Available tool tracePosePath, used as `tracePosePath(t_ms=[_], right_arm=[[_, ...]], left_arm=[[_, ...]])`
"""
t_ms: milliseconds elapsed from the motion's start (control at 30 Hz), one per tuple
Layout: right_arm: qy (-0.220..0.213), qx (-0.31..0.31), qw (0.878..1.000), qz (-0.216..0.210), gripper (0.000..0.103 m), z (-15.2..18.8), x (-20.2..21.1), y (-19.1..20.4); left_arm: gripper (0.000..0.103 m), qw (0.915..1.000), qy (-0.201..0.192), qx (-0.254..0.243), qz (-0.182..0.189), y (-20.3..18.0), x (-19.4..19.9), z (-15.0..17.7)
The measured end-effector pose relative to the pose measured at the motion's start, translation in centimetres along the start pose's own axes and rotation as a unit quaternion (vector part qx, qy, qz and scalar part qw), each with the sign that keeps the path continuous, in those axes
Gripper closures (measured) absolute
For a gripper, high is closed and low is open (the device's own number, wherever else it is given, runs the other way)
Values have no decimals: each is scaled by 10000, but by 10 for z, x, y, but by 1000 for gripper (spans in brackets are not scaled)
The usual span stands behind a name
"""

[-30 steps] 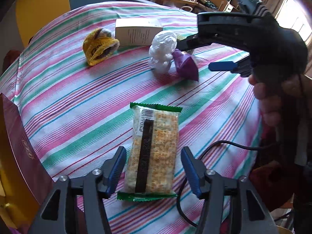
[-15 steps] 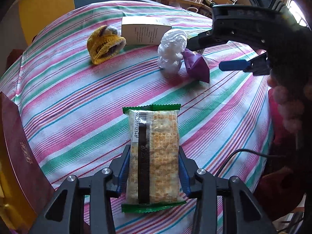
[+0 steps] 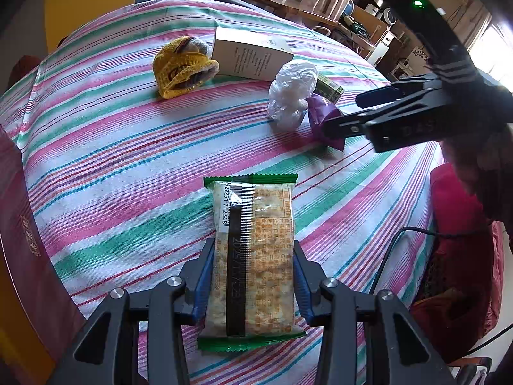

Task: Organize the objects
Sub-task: 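Grasp the green-edged cracker packet with the left gripper while the right grasps the purple packet, then carry the cracker packet into the tray with the left gripper and release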

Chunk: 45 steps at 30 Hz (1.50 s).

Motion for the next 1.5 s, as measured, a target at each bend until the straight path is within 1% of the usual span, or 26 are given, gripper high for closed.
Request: tracePosePath(t_ms=[33,67,100,133,167,200,267,333,400,467,533,567,667,733,767,833,900,1033,1100,1167,1233,1267,1300,1367,1433,1500], right_arm=[[7,6,10000,26,22,-2,-3,0],[25,12,10000,18,24,-4,-7,1],[72,34,10000,-12,30,-5,-11,3],[168,69,9998,18,39,-4,-17,4],[275,59,9996,61,73,-2,-21,5],[225,-16,9997,37,71,-2,-20,5],[162,-172,9994,-240,72,-1,-13,12],[71,-246,9991,-332,72,3,-2,21],[49,-418,9976,-553,72,10,2,30],[79,-614,9955,-719,72,15,1,40],[15,-740,9928,-940,72,16,1,50],[35,-740,9918,-1040,72,18,-2,57],[-35,-688,9933,-929,71,19,-4,64],[-41,-750,9918,-1036,71,19,-3,63],[-40,-808,9908,-1086,71,20,-4,61],[-42,-849,9901,-1120,71,19,-5,57],[-54,-818,9908,-1075,71,19,-4,56],[-79,-786,9915,-1030,71,22,-1,55],[-89,-783,9917,-1020,71,24,-1,53],[-91,-782,9916,-1027,70,26,-1,50],[-94,-802,9912,-1047,70,26,-1,50],[-97,-813,9910,-1058,70,27,-1,49],[-98,-819,9909,-1066,70,26,-1,49],[-102,-829,9907,-1076,70,26,-1,48],[-105,-823,9906,-1084,70,25,-2,48],[-109,-821,9907,-1082,70,25,-2,47]], left_arm=[[60,10000,-10,16,8,0,1,1],[60,10000,-13,26,13,6,-7,-9],[60,10000,-24,33,6,7,-6,-8],[60,10000,-34,34,-5,15,-6,-6],[60,10000,-39,24,-27,15,-6,-5],[60,10000,-48,11,-45,16,-4,-3],[60,9999,-73,-25,-85,15,-4,-2],[60,9999,-84,-24,-102,15,-3,-3],[61,9998,-101,-32,-151,15,1,-4],[61,9996,-138,-123,-235,12,8,2],[61,9994,-232,-190,-197,6,21,9],[61,9991,-286,-217,-209,3,22,6],[61,9982,-523,-193,-205,0,43,8],[61,9977,-643,-73,-193,5,58,11],[61,9973,-699,-9,-224,5,56,4],[61,9955,-880,185,-311,18,74,7],[61,9937,-970,408,-395,30,82,5],[61,9855,-1091,1136,-635,82,113,21],[61,9797,-1041,1494,-837,113,126,36],[61,9714,-959,1918,-1020,146,126,44],[61,9594,-794,2425,-1205,182,132,63],[61,9545,-737,2606,-1249,194,130,69],[61,9478,-650,2823,-1329,210,130,78],[61,9376,-532,3063,-1555,230,127,89],[61,9299,-449,3244,-1676,246,124,99],[61,9251,-421,3319,-1797,256,122,103]])
Point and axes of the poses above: each gripper's, at about its wrist camera, not at the fingertips, and x roughly against the way its jaws point, y to its left, z to its underside, the point moved 8 cm from there along -x, roughly the way its jaws point, and after that the axes turned 4 degrees about -x, right-handed, at the moved point
